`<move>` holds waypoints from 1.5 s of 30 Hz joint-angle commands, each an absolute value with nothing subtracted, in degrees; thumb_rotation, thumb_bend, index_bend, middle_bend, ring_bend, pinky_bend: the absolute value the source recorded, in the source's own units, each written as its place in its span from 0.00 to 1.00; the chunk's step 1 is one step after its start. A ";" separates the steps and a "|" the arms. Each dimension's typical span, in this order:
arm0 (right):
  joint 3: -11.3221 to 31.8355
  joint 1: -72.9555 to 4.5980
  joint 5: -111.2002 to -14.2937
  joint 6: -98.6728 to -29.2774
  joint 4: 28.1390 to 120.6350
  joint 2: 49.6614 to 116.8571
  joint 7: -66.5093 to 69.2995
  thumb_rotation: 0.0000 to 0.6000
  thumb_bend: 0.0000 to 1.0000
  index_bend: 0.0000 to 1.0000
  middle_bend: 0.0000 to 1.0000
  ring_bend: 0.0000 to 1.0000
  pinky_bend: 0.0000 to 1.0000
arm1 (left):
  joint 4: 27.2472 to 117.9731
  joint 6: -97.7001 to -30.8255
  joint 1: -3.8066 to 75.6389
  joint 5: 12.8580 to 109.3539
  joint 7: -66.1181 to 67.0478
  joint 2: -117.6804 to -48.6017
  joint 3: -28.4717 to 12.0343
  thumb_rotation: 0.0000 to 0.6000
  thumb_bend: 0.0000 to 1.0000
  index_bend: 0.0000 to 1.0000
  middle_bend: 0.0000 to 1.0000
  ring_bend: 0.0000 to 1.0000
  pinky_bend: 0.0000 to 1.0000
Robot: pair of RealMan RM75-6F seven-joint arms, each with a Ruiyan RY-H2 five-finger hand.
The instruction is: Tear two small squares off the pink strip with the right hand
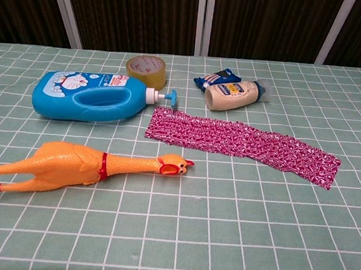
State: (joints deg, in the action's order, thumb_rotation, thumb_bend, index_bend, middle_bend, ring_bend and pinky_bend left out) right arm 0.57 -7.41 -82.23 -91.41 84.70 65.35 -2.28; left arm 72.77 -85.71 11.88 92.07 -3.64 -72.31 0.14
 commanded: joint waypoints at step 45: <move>2.52 -7.82 -84.54 -83.05 87.03 66.74 -9.56 1.00 1.00 0.00 0.15 0.19 0.37 | 72.55 -86.16 11.04 93.02 -7.15 -75.08 0.80 1.00 0.17 0.17 0.12 0.00 0.11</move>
